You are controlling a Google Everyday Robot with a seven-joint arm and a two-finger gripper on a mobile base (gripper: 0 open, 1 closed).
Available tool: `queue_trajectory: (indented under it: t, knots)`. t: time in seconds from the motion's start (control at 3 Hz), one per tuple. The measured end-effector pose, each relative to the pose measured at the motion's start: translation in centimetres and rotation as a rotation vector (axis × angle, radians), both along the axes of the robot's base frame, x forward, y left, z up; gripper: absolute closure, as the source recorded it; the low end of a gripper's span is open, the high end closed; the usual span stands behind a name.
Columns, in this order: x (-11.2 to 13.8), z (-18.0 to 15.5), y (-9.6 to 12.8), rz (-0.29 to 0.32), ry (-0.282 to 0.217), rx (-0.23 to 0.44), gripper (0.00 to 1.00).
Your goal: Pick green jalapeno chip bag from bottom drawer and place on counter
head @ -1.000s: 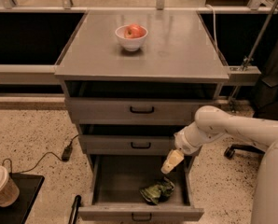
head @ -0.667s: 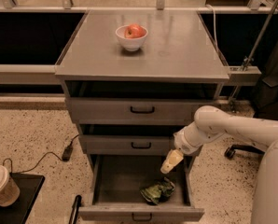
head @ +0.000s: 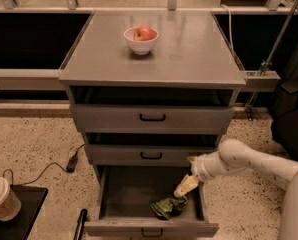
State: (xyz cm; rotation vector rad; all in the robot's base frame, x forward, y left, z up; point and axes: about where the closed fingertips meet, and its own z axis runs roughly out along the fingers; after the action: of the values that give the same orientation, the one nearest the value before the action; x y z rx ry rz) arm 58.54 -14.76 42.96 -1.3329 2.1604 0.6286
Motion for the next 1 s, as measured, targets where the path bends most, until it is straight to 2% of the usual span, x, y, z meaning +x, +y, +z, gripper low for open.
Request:
queue_trajectory:
  t: [0.33, 0.67, 1.0]
  knots:
    - [0.4, -7.5, 0.2, 0.000, 0.052, 0.091, 0.00]
    - [0.4, -7.6, 0.3, 0.000, 0.051, 0.089, 0.00]
    - [0.3, -9.5, 0.2, 0.005, 0.017, 0.020, 0.00]
